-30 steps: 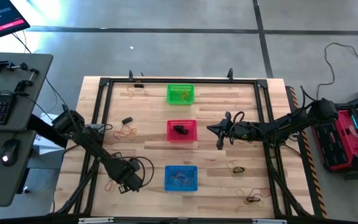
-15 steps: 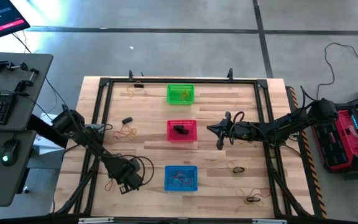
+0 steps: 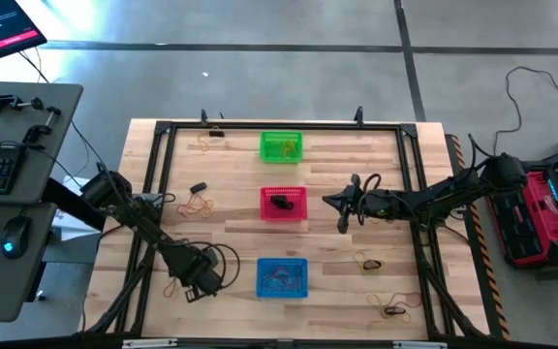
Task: Sort rubber bands into baskets
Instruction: Put the yellow rubber band into the green bin
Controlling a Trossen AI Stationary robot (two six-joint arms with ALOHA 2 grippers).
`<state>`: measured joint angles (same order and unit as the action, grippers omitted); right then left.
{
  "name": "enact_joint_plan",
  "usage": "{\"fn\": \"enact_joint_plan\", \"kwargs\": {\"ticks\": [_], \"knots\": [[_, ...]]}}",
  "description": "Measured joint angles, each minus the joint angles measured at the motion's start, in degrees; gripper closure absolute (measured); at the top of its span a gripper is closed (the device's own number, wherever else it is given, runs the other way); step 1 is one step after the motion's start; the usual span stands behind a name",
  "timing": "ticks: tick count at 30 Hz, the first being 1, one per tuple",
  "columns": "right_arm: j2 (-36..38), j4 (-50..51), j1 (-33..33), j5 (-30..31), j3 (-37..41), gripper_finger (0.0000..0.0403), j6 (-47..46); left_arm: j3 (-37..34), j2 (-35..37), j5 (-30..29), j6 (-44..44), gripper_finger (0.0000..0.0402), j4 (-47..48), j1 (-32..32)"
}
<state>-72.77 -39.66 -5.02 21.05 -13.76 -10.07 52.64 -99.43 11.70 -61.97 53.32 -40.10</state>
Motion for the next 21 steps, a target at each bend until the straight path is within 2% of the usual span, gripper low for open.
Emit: {"fn": "enact_joint_plan", "kwargs": {"ticks": [4,12,17,21], "knots": [[0.0,0.0,0.0,0.0,0.0,0.0403,0.0,0.0,0.0,-0.1,2.0,0.0395,0.2,0.0],[0.0,0.0,0.0,0.0,0.0,0.0403,0.0,4.0,-0.2,-1.0,6.7,0.0401,4.0,0.1],[0.0,0.0,0.0,0.0,0.0,0.0403,-0.1,7.8,-0.1,-1.4,11.1,0.0401,11.7,1.5],[0.0,0.0,0.0,0.0,0.0,0.0403,0.0,11.2,-0.1,-4.7,14.1,0.0401,17.3,2.9]]}}
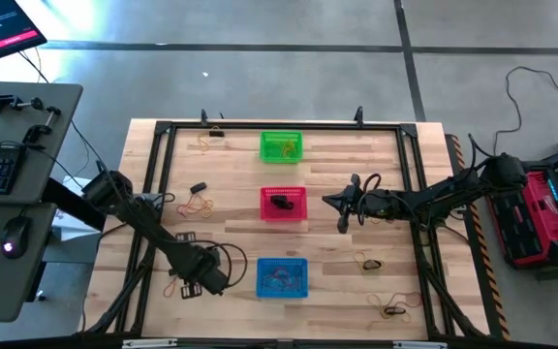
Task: Sort rubber bands into baskets
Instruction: Put the yellow rubber band into the green bin
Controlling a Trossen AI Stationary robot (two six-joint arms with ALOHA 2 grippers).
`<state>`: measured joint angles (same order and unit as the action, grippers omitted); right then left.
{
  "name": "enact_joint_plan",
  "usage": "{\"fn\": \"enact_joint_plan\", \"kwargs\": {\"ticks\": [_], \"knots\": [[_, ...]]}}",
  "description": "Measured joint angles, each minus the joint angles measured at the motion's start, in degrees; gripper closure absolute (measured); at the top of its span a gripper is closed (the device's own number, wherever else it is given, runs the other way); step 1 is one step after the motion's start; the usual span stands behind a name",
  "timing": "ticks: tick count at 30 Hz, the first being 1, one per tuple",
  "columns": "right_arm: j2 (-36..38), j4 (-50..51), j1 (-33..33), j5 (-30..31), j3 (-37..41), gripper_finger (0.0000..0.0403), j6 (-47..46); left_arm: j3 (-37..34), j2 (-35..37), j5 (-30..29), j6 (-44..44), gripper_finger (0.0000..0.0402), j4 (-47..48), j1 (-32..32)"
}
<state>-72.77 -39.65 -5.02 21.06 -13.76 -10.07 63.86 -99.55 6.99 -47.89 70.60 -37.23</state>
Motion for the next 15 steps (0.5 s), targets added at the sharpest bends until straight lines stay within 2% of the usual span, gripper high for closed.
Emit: {"fn": "enact_joint_plan", "kwargs": {"ticks": [15], "knots": [[0.0,0.0,0.0,0.0,0.0,0.0403,0.1,9.7,0.2,-14.3,11.6,0.0401,8.9,9.0]]}}
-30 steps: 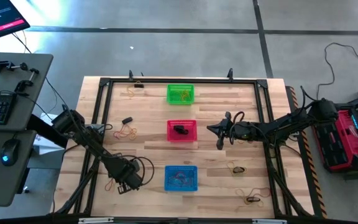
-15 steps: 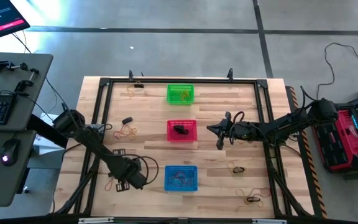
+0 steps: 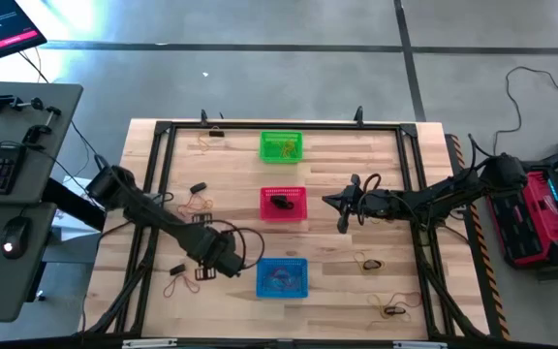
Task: Sort rubber bands into baskets
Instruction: Put the yellow rubber band into the green bin
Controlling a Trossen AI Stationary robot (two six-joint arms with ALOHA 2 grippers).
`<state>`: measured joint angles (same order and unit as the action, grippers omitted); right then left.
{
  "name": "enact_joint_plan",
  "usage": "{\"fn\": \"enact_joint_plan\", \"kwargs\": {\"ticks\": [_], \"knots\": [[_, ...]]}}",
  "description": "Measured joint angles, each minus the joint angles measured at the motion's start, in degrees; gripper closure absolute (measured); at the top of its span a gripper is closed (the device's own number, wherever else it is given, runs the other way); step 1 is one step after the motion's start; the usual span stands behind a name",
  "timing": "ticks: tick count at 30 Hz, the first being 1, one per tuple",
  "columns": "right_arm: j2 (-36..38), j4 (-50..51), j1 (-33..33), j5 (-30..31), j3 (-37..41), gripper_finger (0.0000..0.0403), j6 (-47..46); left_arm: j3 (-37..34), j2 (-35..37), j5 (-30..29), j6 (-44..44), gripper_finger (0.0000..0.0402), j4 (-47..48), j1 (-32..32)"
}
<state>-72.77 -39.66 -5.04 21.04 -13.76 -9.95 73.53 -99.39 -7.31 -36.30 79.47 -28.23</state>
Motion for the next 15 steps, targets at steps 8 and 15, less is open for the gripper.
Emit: {"fn": "enact_joint_plan", "kwargs": {"ticks": [8,15], "knots": [[0.0,0.0,0.0,0.0,0.0,0.0403,-0.1,5.3,0.0,-5.6,8.4,0.0401,1.7,5.6],[0.0,0.0,0.0,0.0,0.0,0.0403,-0.1,8.5,1.2,-15.8,13.2,0.0401,1.3,10.6]]}}
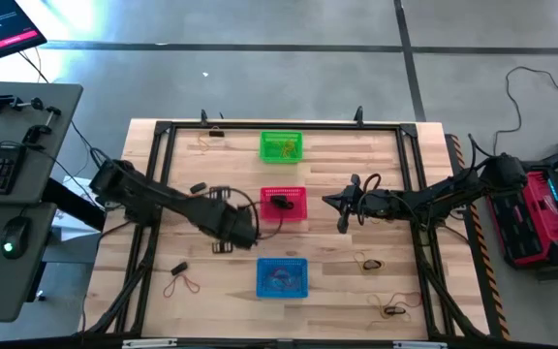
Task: Sort rubber bands into baskets
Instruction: Put the yellow rubber band into the green bin
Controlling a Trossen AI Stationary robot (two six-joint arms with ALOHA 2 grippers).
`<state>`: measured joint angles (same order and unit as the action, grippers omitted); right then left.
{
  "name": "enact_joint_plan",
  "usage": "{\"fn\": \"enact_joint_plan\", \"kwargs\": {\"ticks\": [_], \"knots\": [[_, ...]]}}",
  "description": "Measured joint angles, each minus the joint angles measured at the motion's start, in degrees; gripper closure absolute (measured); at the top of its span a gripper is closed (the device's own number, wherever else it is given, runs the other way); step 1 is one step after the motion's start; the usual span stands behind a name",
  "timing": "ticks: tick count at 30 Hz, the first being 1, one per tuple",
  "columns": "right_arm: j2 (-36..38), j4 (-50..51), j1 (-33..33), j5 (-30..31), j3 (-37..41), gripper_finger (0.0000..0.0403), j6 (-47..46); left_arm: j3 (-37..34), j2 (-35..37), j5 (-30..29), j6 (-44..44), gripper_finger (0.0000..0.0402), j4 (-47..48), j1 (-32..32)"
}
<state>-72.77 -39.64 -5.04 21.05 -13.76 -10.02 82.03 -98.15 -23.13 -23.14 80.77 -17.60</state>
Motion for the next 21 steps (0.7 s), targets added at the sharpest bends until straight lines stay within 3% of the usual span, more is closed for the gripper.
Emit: {"fn": "enact_joint_plan", "kwargs": {"ticks": [5,11,21], "knots": [[0.0,0.0,0.0,0.0,0.0,0.0403,0.0,0.6,4.0,-4.4,4.3,0.0401,-5.0,4.5],[0.0,0.0,0.0,0.0,0.0,0.0403,0.0,0.7,8.3,-4.4,13.3,0.0401,-14.4,11.0],[0.0,0.0,0.0,0.0,0.0,0.0403,0.0,0.7,8.8,-3.7,28.6,0.0401,-25.7,24.1]]}}
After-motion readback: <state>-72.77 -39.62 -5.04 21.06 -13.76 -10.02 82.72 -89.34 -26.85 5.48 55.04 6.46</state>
